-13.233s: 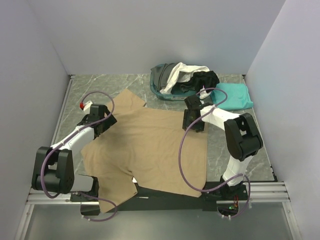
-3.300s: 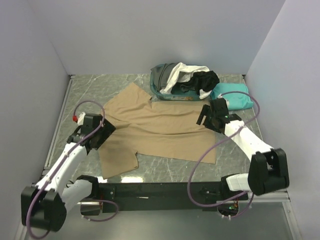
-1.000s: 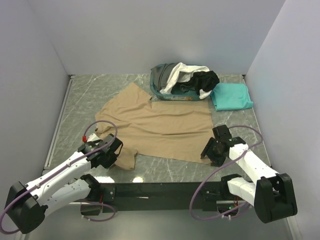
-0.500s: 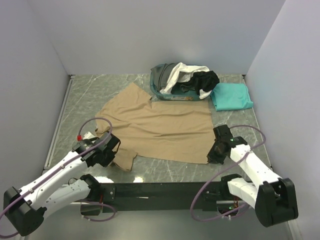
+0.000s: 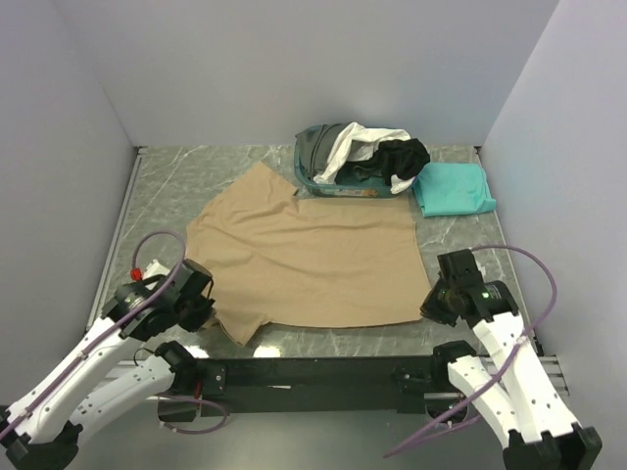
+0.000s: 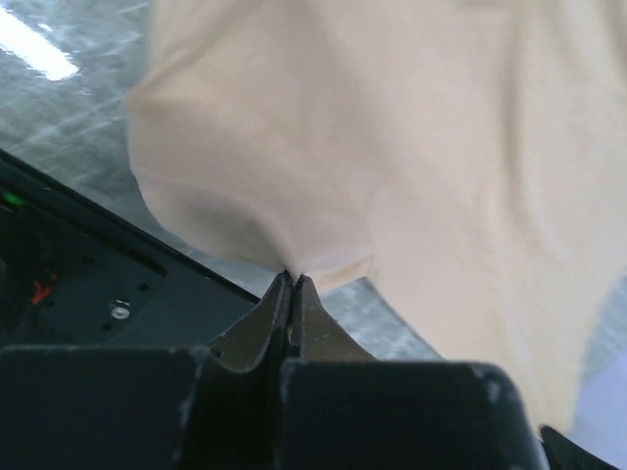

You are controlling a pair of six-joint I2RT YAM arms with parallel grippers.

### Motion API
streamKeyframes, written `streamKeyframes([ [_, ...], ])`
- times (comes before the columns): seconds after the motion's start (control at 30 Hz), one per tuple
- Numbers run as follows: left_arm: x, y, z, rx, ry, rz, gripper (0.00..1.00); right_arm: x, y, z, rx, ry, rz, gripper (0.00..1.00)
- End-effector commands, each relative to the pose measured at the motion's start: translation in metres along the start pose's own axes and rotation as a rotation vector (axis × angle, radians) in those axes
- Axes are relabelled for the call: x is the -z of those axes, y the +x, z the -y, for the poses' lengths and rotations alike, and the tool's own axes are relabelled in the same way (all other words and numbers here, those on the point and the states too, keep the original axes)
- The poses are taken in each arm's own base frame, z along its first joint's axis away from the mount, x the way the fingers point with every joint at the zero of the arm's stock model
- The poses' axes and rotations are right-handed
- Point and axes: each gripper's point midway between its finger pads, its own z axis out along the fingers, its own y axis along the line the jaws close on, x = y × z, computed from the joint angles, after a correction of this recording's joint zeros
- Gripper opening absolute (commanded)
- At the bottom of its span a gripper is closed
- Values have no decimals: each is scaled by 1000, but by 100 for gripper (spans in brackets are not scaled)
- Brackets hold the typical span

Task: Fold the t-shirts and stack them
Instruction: Fold the tshirt

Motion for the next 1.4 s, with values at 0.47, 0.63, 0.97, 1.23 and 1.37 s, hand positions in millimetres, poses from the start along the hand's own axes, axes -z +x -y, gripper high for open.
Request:
streamKeyframes([
  [0.47, 35, -16, 22, -104, 141, 38, 1, 28, -5, 4, 38, -20, 50, 0],
  [0.63, 32, -27, 51, -177, 142, 100, 1, 24, -18, -3, 67, -1, 59, 0],
  [0.97, 26, -57, 115, -395, 89, 261, 1, 9, -46, -32, 136, -8, 63, 0],
  [1.23, 5, -67, 169, -450, 88, 337, 1, 1, -83, -53, 85, -21, 180, 0],
  [1.37, -12, -74, 181, -456, 68, 342, 1, -1, -100, -58, 72, -11, 233, 2],
])
